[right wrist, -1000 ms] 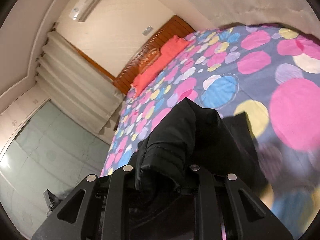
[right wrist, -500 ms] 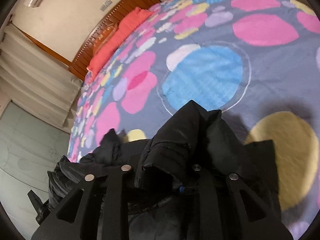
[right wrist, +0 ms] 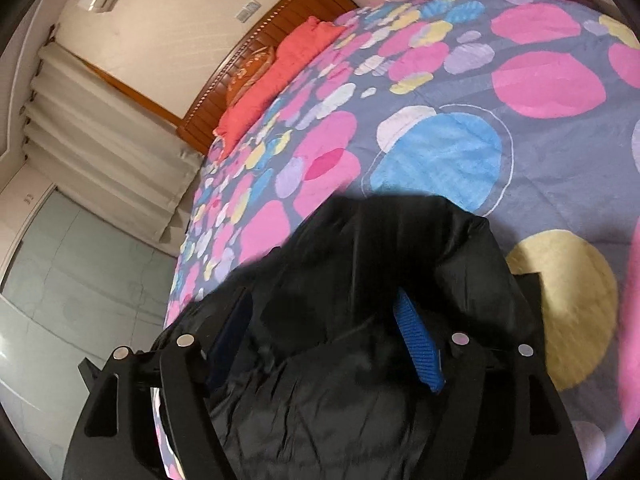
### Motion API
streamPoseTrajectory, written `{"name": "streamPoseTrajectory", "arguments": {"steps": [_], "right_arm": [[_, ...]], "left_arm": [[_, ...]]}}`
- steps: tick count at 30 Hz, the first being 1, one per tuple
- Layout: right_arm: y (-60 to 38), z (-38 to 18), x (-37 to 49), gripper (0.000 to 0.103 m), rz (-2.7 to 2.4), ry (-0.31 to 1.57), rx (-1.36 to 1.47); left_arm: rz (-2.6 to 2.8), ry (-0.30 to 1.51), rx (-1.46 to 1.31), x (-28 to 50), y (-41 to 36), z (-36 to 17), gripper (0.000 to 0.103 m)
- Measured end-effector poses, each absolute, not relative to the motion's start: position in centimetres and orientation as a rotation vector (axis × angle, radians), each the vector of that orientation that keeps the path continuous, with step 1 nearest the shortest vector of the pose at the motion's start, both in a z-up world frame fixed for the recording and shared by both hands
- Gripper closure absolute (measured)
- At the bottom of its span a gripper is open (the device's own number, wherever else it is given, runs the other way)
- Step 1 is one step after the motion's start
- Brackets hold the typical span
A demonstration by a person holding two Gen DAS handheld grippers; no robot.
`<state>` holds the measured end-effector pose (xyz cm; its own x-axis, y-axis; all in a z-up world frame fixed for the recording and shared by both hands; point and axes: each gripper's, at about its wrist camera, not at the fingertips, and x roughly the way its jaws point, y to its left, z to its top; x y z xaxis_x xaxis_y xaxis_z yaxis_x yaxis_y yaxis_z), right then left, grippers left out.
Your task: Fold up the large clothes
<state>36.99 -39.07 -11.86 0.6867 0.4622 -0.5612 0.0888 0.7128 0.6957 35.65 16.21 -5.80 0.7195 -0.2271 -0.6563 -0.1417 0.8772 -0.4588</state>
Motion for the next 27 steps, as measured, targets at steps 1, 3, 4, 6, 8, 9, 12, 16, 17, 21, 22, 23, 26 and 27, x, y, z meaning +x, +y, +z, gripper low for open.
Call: {"name": "streamPoseTrajectory", "arguments": {"steps": [1,3,4,6,8,9,12,16,17,21,22,23,26,27], "right_arm": [[-39.2,-11.7,36.6,0.031,0.234,0.799,0.762],[-39.3,-11.6,36.1,0.031,0.232,0.793,0.746],[-39.4,-11.5,36.0,0.031,0.221,0.793,0.728],[-39.5,-11.6,36.2,0.031,0.187,0.802,0.682],[-39.4,-11.7,36.9,0.031,0.151,0.808,0.624],[-39.1,-11.7,37.7,0.031,0.123,0.817,0.563],[-38.9,-12.0,39.8,0.031,0.073,0.832,0.447],[-38.5,-13.1,43.0,0.031,0.070,0.879,0.367],[-38.5,-13.5,43.7,0.031,0.075,0.891,0.358],[-38.3,-14.4,44.4,0.060,0.080,0.901,0.353],[-38.3,-14.6,44.4,0.068,0.073,0.910,0.348],[-38.2,-14.6,44.4,0.077,0.078,0.910,0.352],[-37.9,-13.8,43.7,0.087,0.077,0.862,0.334],[-37.7,-13.0,43.4,0.088,0.066,0.829,0.315]], "left_arm": [[-0.045,0.766,-0.497,35.3,16.5,-5.6,0.024],[-0.033,0.760,-0.473,34.7,17.0,-5.7,0.024],[-0.029,0.763,-0.468,34.5,17.3,-5.8,0.024],[-0.013,0.780,-0.461,34.5,18.0,-6.5,0.024],[0.001,0.802,-0.460,34.9,18.6,-7.3,0.024],[0.004,0.814,-0.458,35.3,18.9,-7.6,0.024],[0.004,0.858,-0.427,37.1,19.1,-8.8,0.024],[-0.023,0.912,-0.400,39.7,18.8,-10.2,0.023],[-0.031,0.923,-0.408,40.1,18.8,-10.5,0.023],[-0.080,0.950,-0.359,41.6,17.6,-11.1,0.044],[-0.077,0.959,-0.306,41.8,16.9,-11.3,0.055],[-0.078,0.963,-0.273,41.8,16.4,-11.3,0.063],[-0.079,0.933,-0.204,41.5,15.2,-10.7,0.076],[-0.076,0.908,-0.185,41.4,14.9,-10.1,0.077]]}}
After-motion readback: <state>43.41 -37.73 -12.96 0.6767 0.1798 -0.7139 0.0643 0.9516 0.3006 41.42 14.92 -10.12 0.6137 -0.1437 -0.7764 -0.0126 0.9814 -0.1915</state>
